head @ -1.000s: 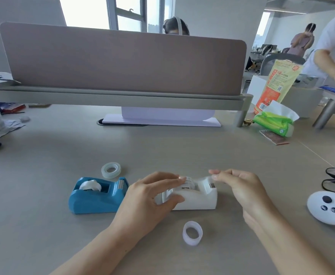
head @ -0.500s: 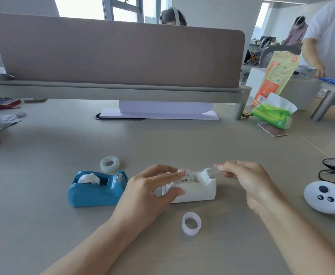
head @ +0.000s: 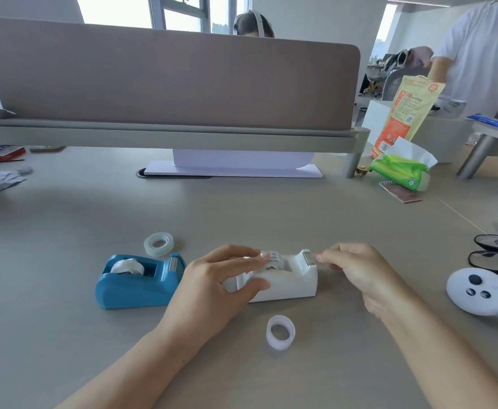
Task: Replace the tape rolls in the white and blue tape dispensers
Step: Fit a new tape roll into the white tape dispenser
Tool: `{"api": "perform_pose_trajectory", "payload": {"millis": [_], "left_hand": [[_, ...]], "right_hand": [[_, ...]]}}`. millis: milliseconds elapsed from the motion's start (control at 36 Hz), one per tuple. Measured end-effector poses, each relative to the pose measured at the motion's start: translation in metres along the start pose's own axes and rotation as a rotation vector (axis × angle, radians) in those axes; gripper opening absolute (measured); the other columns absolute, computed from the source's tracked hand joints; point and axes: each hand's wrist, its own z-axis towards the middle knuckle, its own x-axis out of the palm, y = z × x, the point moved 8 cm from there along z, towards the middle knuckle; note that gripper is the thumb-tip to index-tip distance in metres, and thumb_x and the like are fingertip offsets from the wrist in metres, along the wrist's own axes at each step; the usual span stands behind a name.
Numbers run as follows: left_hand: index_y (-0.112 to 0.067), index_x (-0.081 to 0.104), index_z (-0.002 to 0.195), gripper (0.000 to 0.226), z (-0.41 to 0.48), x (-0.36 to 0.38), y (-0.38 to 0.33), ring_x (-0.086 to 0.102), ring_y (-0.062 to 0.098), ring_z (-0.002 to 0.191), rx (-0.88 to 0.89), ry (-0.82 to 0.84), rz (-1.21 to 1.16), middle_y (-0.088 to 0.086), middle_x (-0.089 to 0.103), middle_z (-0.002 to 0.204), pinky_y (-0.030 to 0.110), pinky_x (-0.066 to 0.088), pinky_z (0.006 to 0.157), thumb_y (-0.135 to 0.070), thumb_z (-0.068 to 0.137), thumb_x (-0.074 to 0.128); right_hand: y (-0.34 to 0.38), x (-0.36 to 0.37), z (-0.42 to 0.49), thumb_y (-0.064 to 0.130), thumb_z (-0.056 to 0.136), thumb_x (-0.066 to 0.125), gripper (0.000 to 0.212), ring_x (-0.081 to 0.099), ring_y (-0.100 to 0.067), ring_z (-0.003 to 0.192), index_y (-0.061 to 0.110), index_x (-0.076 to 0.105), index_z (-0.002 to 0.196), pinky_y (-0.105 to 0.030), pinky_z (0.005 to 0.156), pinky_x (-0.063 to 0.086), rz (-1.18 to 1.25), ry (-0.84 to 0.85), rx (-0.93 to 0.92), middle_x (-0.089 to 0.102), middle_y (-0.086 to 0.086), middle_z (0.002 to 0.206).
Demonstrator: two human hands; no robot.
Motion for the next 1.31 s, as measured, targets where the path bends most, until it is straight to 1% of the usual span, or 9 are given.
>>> {"api": "perform_pose_trajectory", "payload": {"millis": [194,417,583,667,722,972,1028,1167,1306], "left_hand": [[-0.035,0.077,0.107,0.034,0.0,0.0,0.0,0.069,-0.003,0.099,0.001,-0.01,-0.013,-0.023,0.072,0.108,0.015,0.054,0.08,-0.025,0.075,0.085],[-0.034,0.078,0.107,0.033,0.0,0.001,0.001,0.069,-0.004,0.101,-0.003,-0.011,-0.023,-0.023,0.072,0.109,0.015,0.054,0.084,-0.024,0.076,0.084],[-0.038,0.077,0.105,0.034,-0.001,0.001,-0.001,0.067,-0.007,0.1,-0.015,-0.012,-0.017,-0.026,0.071,0.108,0.009,0.05,0.085,-0.024,0.075,0.085],[-0.038,0.077,0.103,0.033,0.0,0.001,0.0,0.067,-0.007,0.1,-0.031,-0.013,-0.027,-0.027,0.071,0.107,0.007,0.049,0.084,-0.025,0.074,0.086],[-0.038,0.078,0.103,0.034,-0.001,0.001,0.0,0.067,-0.007,0.1,-0.034,-0.014,-0.038,-0.027,0.072,0.107,0.007,0.049,0.082,-0.024,0.074,0.086],[-0.036,0.078,0.104,0.032,-0.002,0.003,0.001,0.067,-0.005,0.1,-0.052,-0.006,-0.067,-0.024,0.072,0.105,0.013,0.051,0.085,-0.025,0.074,0.085],[-0.037,0.078,0.104,0.032,-0.003,0.003,0.0,0.067,-0.006,0.1,-0.053,-0.004,-0.057,-0.026,0.072,0.106,0.012,0.05,0.085,-0.026,0.075,0.085],[-0.041,0.075,0.107,0.032,-0.004,0.001,-0.005,0.065,-0.009,0.1,-0.037,0.008,0.044,-0.03,0.069,0.109,0.012,0.051,0.084,-0.033,0.077,0.082],[-0.041,0.07,0.116,0.038,-0.002,-0.008,-0.017,0.06,-0.004,0.11,-0.012,0.038,0.185,-0.031,0.065,0.119,0.018,0.049,0.094,-0.04,0.08,0.078]], "right_hand": [[-0.005,0.003,0.002,0.016,0.081,0.072,0.028,0.05,-0.02,0.066,0.016,0.059,0.056,-0.032,0.069,0.034,-0.023,0.048,0.033,0.055,0.003,0.056],[-0.006,0.007,-0.003,0.008,0.08,0.067,0.014,0.058,-0.024,0.076,0.015,0.064,0.069,-0.035,0.076,0.042,-0.06,0.06,0.07,0.066,-0.002,0.071],[0.008,-0.01,-0.013,0.009,0.084,0.069,0.014,0.053,-0.01,0.083,0.017,0.077,0.076,-0.027,0.084,0.038,-0.02,0.008,0.008,0.069,0.006,0.078],[0.01,-0.015,-0.023,0.014,0.087,0.066,0.018,0.059,-0.012,0.094,0.019,0.082,0.08,-0.032,0.098,0.039,-0.015,-0.004,0.02,0.077,0.006,0.096],[0.01,-0.015,-0.03,0.02,0.09,0.061,0.023,0.063,-0.016,0.097,0.02,0.083,0.083,-0.032,0.094,0.037,-0.016,-0.003,0.04,0.077,0.007,0.103],[0.004,-0.006,-0.045,0.024,0.092,0.055,0.032,0.068,-0.018,0.103,0.022,0.083,0.077,-0.035,0.098,0.044,0.007,0.023,0.102,0.08,0.006,0.097],[0.002,-0.006,-0.047,0.028,0.089,0.056,0.03,0.068,-0.018,0.104,0.023,0.083,0.076,-0.033,0.093,0.046,-0.015,0.008,0.111,0.079,0.006,0.096],[-0.003,-0.009,-0.042,0.061,0.056,0.048,0.038,0.064,-0.022,0.111,0.05,0.078,0.077,-0.045,0.111,0.037,-0.185,-0.035,0.068,0.078,0.014,0.097],[0.034,-0.003,-0.054,0.063,0.057,0.045,0.035,0.065,-0.015,0.11,0.053,0.072,0.076,-0.046,0.113,0.034,-0.216,-0.072,-0.059,0.076,0.018,0.096]]}}
